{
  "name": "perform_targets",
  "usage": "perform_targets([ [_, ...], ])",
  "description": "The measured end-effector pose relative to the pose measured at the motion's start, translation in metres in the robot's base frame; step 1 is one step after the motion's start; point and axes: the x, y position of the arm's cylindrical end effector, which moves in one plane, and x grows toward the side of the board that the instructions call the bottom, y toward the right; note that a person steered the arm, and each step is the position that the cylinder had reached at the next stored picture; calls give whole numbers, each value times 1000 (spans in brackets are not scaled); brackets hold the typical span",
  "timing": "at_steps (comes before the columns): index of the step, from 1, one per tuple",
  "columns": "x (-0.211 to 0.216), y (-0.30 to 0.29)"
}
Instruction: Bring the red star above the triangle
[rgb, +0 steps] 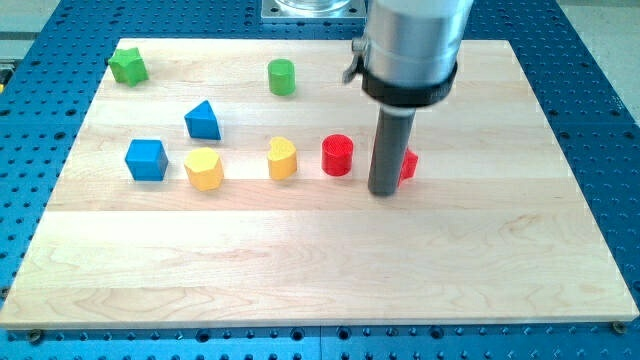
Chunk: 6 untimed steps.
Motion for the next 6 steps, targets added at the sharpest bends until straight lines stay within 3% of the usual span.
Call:
perform_targets([
  [1, -33, 31],
  [2, -37, 97],
  [3, -46, 77],
  [4, -30, 103],
  [5, -52, 140],
  [6, -89, 88],
])
